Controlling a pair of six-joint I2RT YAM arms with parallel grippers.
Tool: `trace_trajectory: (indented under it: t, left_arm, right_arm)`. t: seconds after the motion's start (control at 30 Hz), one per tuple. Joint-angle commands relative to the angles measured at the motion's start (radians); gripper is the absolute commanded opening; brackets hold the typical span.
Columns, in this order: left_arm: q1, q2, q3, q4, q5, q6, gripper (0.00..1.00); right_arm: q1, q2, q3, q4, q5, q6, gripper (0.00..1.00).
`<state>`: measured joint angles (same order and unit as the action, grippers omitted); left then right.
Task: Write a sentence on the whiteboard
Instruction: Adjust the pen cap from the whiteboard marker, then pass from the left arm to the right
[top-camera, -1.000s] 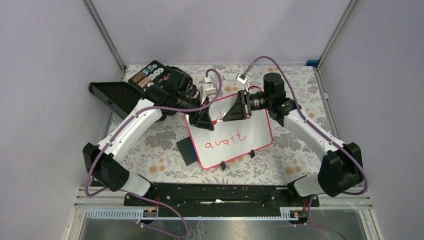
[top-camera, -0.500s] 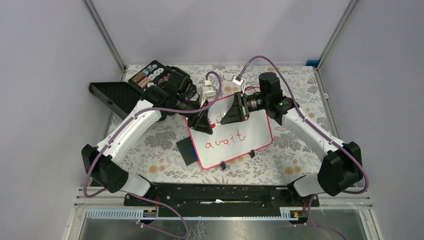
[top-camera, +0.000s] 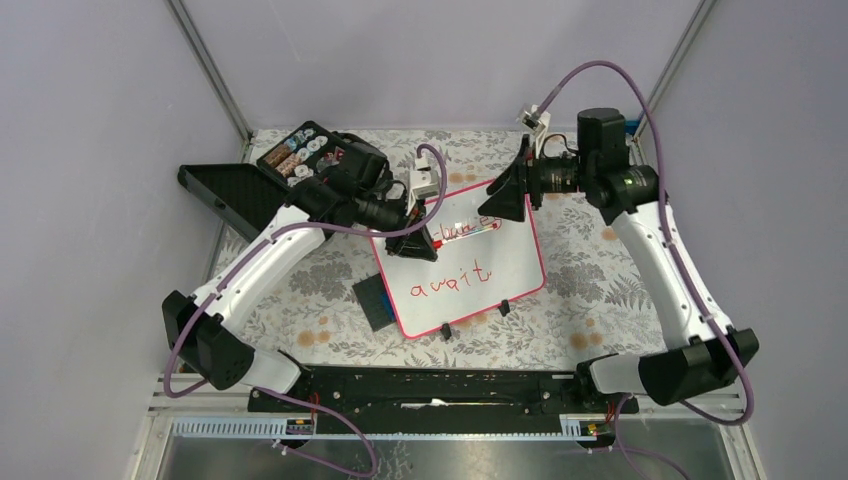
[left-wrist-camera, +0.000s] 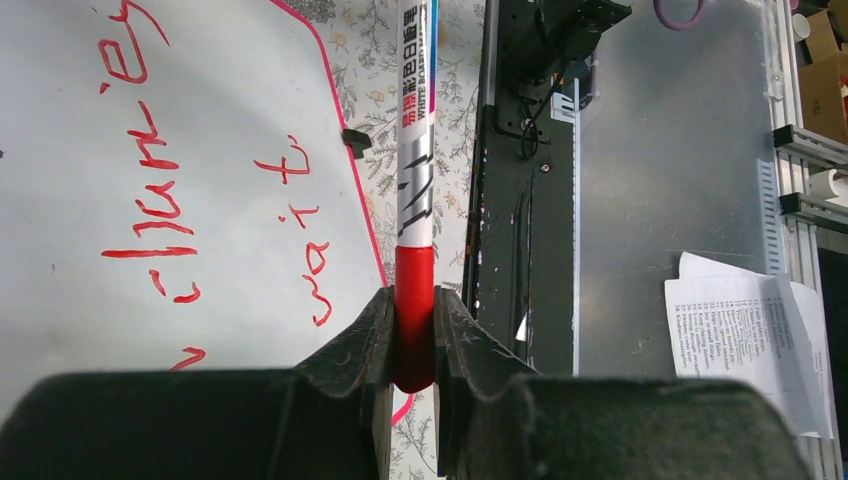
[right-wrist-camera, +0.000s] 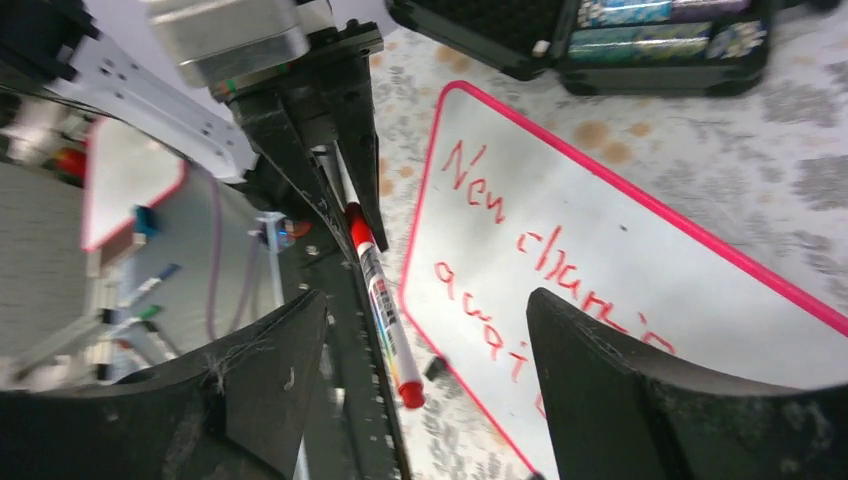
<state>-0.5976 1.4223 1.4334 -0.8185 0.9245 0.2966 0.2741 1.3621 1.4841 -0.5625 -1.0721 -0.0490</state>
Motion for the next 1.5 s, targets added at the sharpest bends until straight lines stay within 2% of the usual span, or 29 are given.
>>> trace_trajectory:
  t: [0.0,0.17,0.23,0.33,0.57,0.77,0.9,1.13,1.23,1.37,1.4,1.47]
  left_arm:
    - [-0.001,0.020,0.048,-0.029,0.048,0.017,0.00]
    - [-0.001,0.102,0.096,-0.088,0.083,-0.032,0.00]
    - [-0.001,0.121,0.107,-0.091,0.106,-0.057,0.00]
    - [-0.001,0.143,0.130,-0.103,0.153,-0.081,0.00]
    - [-0.002,0.173,0.107,-0.103,0.233,-0.102,0.00]
    - [-0.006,0.185,0.094,-0.102,0.308,-0.126,0.00]
    - [-0.011,0.182,0.077,-0.100,0.339,-0.126,0.00]
    - [-0.016,0.174,0.061,-0.100,0.350,-0.123,0.00]
    - [-0.017,0.175,0.061,-0.100,0.358,-0.128,0.00]
    - [-0.019,0.172,0.051,-0.100,0.357,-0.123,0.00]
    - [-0.018,0.171,0.051,-0.098,0.358,-0.120,0.02]
    - [-0.013,0.161,0.051,-0.071,0.354,-0.127,0.17]
  right_arm:
    - [0.007,-0.088,0.087,-0.266,0.188,-0.315,0.82]
    - [0.045,-0.099,0.146,-0.411,0.307,-0.495,0.87]
    - [0.141,-0.091,0.188,-0.477,0.414,-0.549,0.93]
    - [0.335,-0.094,0.212,-0.531,0.637,-0.617,0.94]
    - [0.579,-0.056,0.222,-0.571,0.887,-0.689,0.85]
    - [0.776,-0.104,0.073,-0.436,1.157,-0.763,0.76]
    - [0.836,-0.113,-0.018,-0.368,1.286,-0.816,0.73]
    - [0.863,-0.109,-0.065,-0.316,1.358,-0.845,0.53]
    - [0.875,-0.109,-0.089,-0.291,1.406,-0.867,0.48]
    - [0.882,-0.107,-0.094,-0.280,1.427,-0.869,0.22]
    - [0.883,-0.108,-0.094,-0.279,1.430,-0.868,0.16]
    - [0.883,-0.115,-0.102,-0.276,1.439,-0.863,0.08]
